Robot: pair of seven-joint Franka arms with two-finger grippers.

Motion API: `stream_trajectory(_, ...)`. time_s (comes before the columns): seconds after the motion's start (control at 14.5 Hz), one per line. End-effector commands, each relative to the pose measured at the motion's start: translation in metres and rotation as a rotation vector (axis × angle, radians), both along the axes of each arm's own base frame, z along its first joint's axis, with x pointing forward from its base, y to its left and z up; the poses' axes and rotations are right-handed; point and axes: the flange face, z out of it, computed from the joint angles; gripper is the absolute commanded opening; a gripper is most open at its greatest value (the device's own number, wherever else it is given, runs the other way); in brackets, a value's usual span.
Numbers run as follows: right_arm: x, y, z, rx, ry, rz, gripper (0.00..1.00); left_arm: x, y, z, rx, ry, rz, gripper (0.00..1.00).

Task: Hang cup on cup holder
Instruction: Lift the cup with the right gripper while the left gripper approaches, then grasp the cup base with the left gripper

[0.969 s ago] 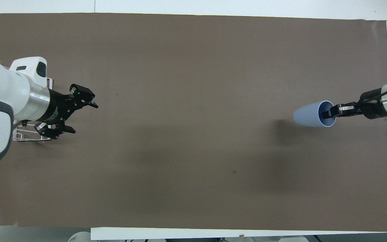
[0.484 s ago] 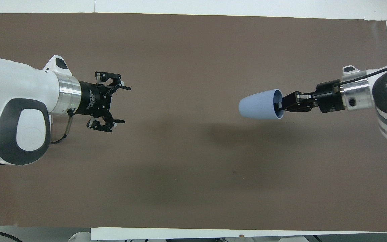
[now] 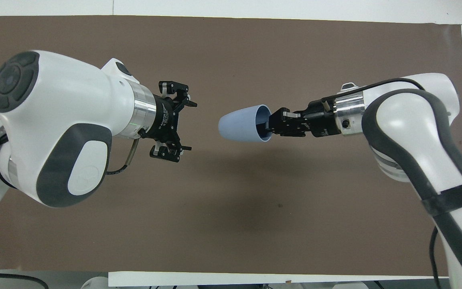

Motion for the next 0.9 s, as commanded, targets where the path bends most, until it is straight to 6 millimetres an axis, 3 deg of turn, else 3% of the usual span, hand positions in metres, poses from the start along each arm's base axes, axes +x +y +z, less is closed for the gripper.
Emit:
stream_trajectory(0.0,-0.003,0.011,-0.001,0.009,0.014,-0.014,0.0,0.017,-0.015,0.011,0.028,0.066,0.097,1.0)
stream_trajectory(0.42,-0.009,0.03,0.002,0.045,0.07,-0.038,0.0,-0.009,-0.044,-0.032,0.008,0.036,0.114,1.0)
stream_trajectory(0.55,-0.009,0.03,0.003,0.046,0.068,-0.038,0.0,-0.016,-0.039,-0.05,0.015,0.049,0.123,1.0)
stream_trajectory(0.83,-0.012,0.039,0.002,0.043,0.069,-0.026,0.0,-0.021,-0.031,-0.06,0.006,0.082,0.133,1.0)
